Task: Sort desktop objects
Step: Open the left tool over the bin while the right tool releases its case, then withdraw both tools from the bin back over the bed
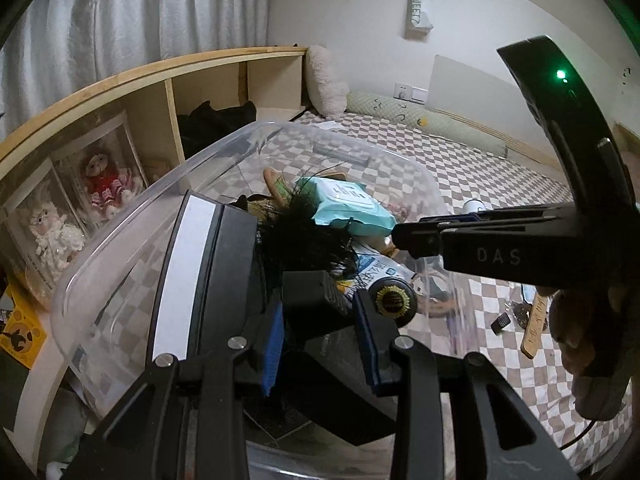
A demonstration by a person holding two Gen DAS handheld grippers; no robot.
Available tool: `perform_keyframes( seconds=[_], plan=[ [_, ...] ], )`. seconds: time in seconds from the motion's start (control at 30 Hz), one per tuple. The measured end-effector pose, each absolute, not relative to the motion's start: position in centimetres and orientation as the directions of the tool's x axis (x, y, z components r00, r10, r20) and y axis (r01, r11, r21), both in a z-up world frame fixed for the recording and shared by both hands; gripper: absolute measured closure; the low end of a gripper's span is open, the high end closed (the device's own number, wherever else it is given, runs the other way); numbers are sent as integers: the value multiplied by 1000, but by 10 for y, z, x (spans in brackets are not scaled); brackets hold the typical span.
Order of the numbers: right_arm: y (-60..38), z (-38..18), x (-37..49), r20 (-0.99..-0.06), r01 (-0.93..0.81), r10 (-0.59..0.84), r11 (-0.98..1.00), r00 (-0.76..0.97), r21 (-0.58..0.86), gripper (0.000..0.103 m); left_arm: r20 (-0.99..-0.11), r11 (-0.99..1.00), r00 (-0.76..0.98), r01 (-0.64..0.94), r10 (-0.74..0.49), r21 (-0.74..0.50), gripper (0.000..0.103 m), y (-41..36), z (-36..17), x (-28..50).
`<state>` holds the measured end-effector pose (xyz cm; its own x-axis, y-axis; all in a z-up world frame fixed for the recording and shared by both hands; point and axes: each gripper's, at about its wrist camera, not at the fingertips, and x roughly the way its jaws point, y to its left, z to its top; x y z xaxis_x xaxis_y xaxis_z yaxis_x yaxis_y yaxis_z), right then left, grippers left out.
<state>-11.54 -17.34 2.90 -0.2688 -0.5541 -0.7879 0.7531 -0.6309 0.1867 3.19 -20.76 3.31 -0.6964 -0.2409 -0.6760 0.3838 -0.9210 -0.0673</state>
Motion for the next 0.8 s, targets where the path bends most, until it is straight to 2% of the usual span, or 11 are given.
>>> perform_keyframes(
  seconds=[0.07,0.1,0.13,0.23,0.4,0.8],
  plan=[
    [-173,28,-121,-785,742,-564,-635,-256,214,77,-682,-917,-690,394,-244,-70,69,-210,31,31],
    [-173,27,-122,-785,738,-564,-639,-258,217,77,-684,-914,-685,400,-250,-67,64,-211,30,30],
    [-173,27,-123,-784,735,-563,-642,-260,218,77,-684,-913,-685,403,-252,-68,52,-212,29,30],
    [-172,27,-124,-785,731,-561,-647,-264,216,77,-682,-917,-698,386,-220,-99,40,-211,30,31],
    [-169,25,-122,-788,730,-558,-648,-260,218,77,-679,-919,-702,380,-217,-100,35,-209,32,30],
    [-160,28,-121,-785,721,-563,-653,-258,231,77,-677,-927,-706,364,-210,-92,35,-202,33,29]
  ],
)
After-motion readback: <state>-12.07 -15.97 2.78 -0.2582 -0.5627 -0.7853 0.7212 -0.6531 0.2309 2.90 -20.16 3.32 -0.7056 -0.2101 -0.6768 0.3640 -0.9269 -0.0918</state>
